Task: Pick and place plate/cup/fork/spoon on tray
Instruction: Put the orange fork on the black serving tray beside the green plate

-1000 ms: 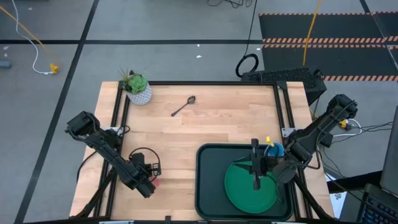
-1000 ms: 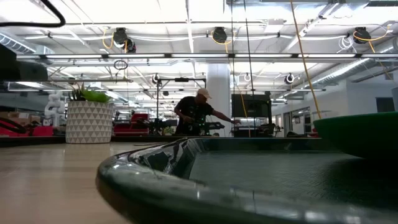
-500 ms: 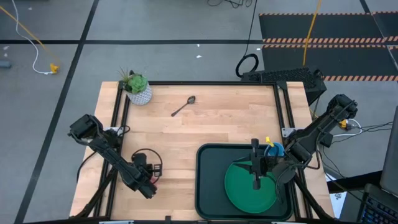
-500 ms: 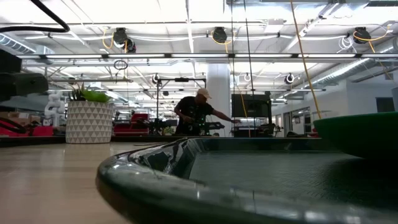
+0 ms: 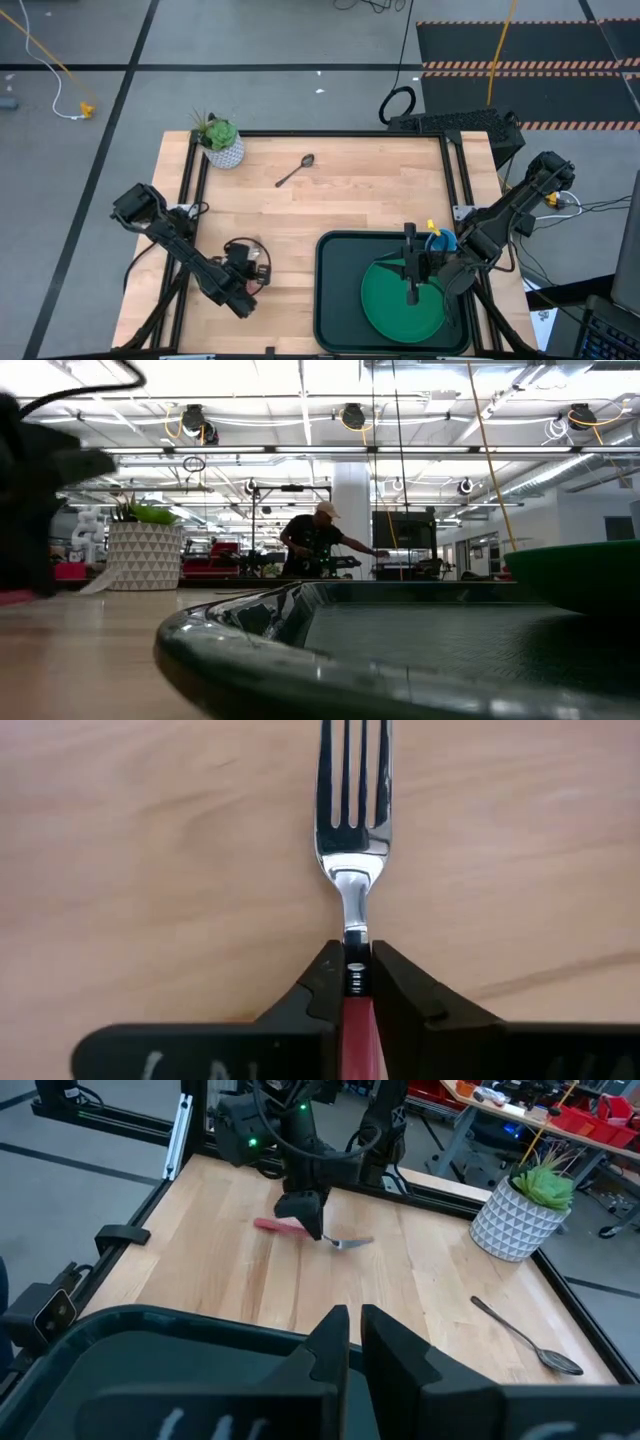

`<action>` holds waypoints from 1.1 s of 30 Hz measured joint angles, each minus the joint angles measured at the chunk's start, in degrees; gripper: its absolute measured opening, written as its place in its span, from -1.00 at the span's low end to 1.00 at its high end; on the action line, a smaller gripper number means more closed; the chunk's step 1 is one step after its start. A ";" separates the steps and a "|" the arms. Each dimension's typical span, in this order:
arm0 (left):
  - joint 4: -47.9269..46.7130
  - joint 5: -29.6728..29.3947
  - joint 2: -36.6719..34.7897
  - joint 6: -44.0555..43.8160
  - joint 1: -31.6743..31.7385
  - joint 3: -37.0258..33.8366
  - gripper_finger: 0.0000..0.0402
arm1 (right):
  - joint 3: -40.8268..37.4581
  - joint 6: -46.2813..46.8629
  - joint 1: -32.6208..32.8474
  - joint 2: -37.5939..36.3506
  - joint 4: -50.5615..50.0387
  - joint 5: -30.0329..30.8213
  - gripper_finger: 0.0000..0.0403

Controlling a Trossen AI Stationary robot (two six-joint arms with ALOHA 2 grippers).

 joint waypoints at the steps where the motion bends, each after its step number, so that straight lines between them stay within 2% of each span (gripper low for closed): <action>1: 1.16 -2.62 -0.33 1.31 -0.02 0.17 -0.84 | 0.00 0.00 -0.02 0.00 0.12 0.01 -0.89; 4: 1.62 -10.00 -0.78 4.64 -0.06 2.02 -0.82 | 0.00 0.00 -0.36 0.00 0.19 0.01 -0.89; 7: 0.14 -14.77 -0.89 7.66 0.55 5.05 -0.83 | 0.00 0.27 -0.89 0.00 0.19 0.06 -0.89; 17: 2.92 -22.43 -0.92 29.08 6.46 17.56 -0.84 | 0.00 0.00 -1.75 0.00 0.16 0.03 -0.89; 21: 13.52 -25.30 -0.92 42.57 8.45 20.10 -0.84 | 0.00 -0.43 -1.73 0.00 0.06 0.03 -0.89; 27: 39.87 -25.64 0.41 64.99 10.66 20.49 -0.84 | 0.00 -1.66 -1.06 0.00 -0.42 -0.12 -0.89; 33: 59.70 -25.47 5.33 78.32 11.64 20.49 -0.84 | 0.00 -1.36 -0.20 -0.33 0.81 -0.12 -0.89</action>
